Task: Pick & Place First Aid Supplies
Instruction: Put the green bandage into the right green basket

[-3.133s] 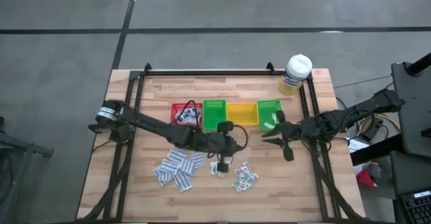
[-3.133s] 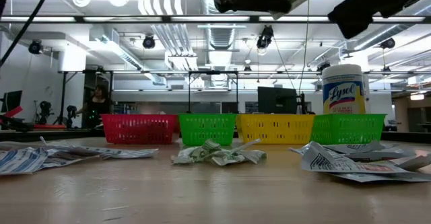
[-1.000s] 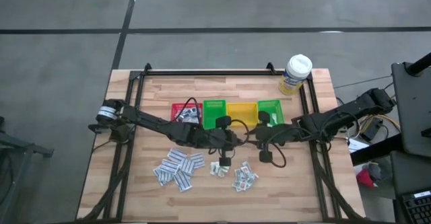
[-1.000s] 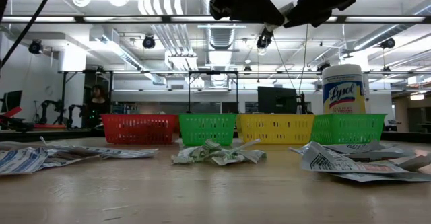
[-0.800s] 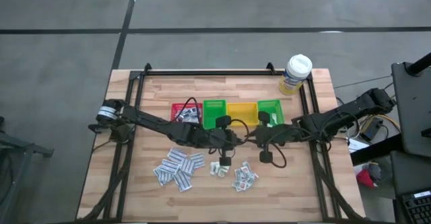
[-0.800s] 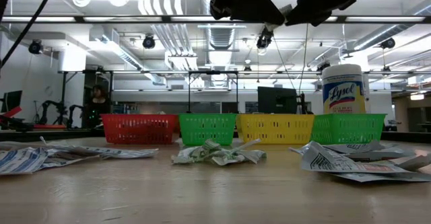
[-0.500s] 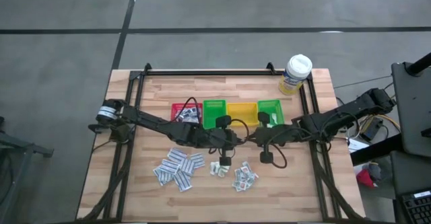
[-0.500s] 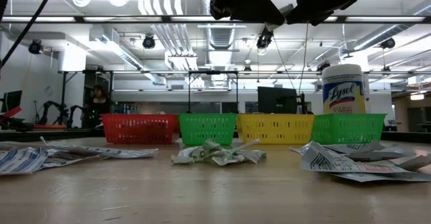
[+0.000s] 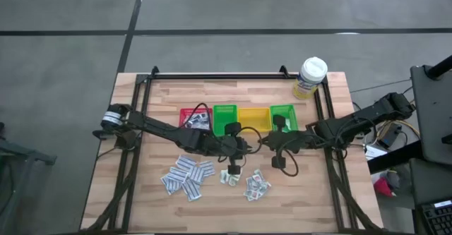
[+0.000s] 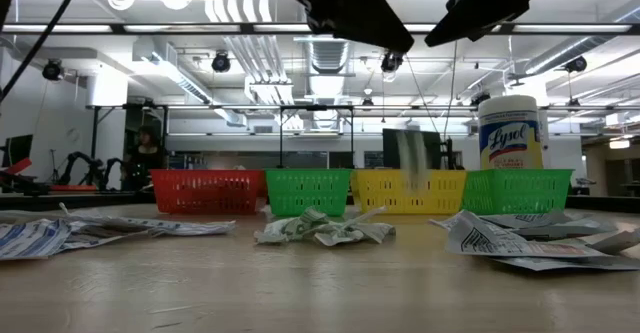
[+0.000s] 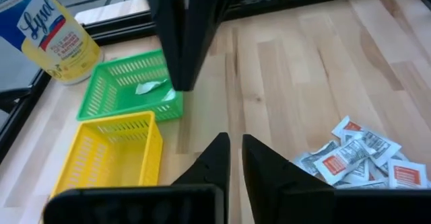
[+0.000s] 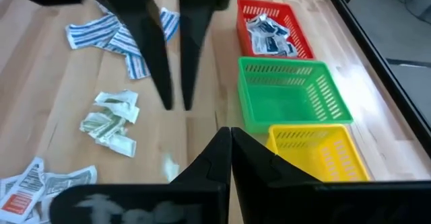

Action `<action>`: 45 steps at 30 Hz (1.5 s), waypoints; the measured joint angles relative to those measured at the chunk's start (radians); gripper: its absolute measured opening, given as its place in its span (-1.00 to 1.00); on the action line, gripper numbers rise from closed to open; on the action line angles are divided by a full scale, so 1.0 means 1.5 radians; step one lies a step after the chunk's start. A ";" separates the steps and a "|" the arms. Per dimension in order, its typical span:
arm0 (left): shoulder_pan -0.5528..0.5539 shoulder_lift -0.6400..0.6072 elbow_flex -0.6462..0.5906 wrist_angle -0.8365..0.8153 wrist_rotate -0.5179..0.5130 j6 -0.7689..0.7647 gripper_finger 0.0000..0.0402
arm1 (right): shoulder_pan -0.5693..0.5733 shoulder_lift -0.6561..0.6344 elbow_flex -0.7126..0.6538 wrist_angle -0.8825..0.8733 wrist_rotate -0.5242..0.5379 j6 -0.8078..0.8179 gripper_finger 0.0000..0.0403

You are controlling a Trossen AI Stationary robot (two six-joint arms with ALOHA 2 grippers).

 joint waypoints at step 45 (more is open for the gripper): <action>-0.086 -0.383 -0.483 0.156 -0.080 -0.194 -0.88 | 0.000 0.364 0.176 -0.105 -0.156 -0.150 -0.46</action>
